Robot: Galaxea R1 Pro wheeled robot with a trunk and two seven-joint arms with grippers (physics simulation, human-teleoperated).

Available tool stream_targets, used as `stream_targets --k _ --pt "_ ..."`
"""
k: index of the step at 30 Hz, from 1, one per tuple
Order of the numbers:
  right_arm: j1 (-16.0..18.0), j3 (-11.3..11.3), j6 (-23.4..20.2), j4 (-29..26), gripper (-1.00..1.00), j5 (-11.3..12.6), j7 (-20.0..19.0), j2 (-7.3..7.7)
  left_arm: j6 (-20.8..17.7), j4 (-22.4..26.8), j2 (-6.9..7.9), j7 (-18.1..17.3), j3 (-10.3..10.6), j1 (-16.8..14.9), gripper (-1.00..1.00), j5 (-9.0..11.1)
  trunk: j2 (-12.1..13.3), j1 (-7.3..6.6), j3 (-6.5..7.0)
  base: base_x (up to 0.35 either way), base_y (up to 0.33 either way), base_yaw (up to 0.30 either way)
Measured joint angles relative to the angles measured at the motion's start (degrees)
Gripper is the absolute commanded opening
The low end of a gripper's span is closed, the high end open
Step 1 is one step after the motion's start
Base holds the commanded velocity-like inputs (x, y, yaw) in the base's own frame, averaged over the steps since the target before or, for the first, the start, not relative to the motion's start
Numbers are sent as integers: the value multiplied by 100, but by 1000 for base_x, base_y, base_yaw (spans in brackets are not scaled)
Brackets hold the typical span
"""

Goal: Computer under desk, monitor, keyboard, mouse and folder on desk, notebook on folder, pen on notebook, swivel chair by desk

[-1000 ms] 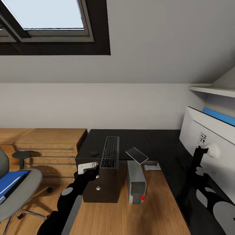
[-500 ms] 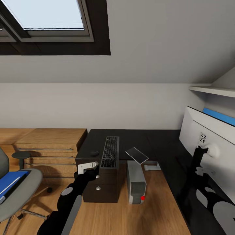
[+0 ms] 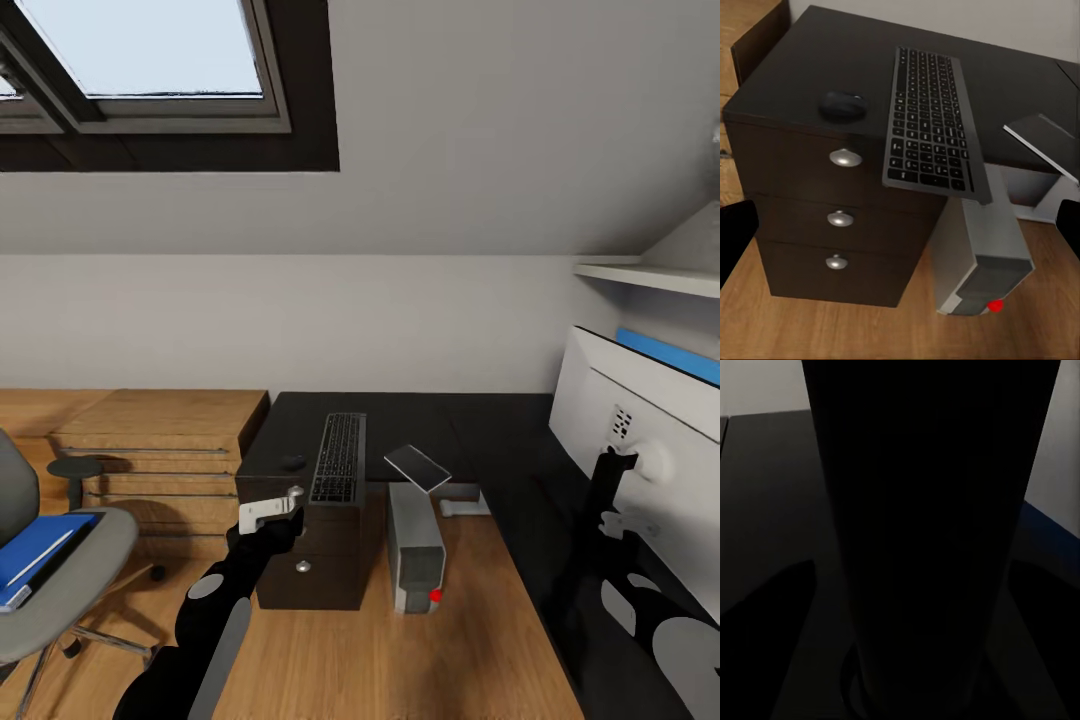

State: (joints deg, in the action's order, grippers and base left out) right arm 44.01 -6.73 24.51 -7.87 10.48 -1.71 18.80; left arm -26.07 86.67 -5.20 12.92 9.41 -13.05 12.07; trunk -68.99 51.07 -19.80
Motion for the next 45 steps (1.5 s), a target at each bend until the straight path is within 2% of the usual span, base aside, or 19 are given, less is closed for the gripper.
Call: stream_targets --k 9,12,14,16,21,28,32,36,38,45 --pt "2 5 -71 -35 -100 -13 0 0 0 0 0 0 0 0 100 -2 0 0 0 -295 0 0" --pt "-2 -98 -23 -47 -100 -26 22 -95 34 -95 91 31 -99 0 100 2 0 -4 1 0 0 0" --pt "0 -116 -21 -54 -100 -18 27 -155 34 -137 92 31 -165 1 100 2 0 -4 1 0 0 0" --pt "4 -122 10 -52 -100 24 37 -200 33 -70 32 28 -176 1 100 -7 -1 -4 2 0 0 0" --pt "3 24 7 -54 -100 147 33 -195 22 93 142 19 -214 1 100 2 -1 -4 2 0 0 0" --pt "2 167 -6 -79 -100 290 37 -214 18 154 180 18 -229 1 100 6 0 -3 2 -46 -17 0" --pt "1 205 -59 -167 -100 98 14 -339 11 156 182 17 -236 0 100 7 0 -1 2 -253 -85 0" --pt "2 74 -64 -161 -100 -229 14 -343 9 157 184 17 -239 0 100 12 0 0 2 -317 -38 0" --pt "2 78 -65 -165 -100 -333 16 -343 9 158 183 17 -243 0 100 14 0 0 2 -329 -9 0" --pt "1 95 -64 -170 -100 -324 18 -346 9 158 184 17 -246 0 100 16 0 0 2 -332 -2 0"
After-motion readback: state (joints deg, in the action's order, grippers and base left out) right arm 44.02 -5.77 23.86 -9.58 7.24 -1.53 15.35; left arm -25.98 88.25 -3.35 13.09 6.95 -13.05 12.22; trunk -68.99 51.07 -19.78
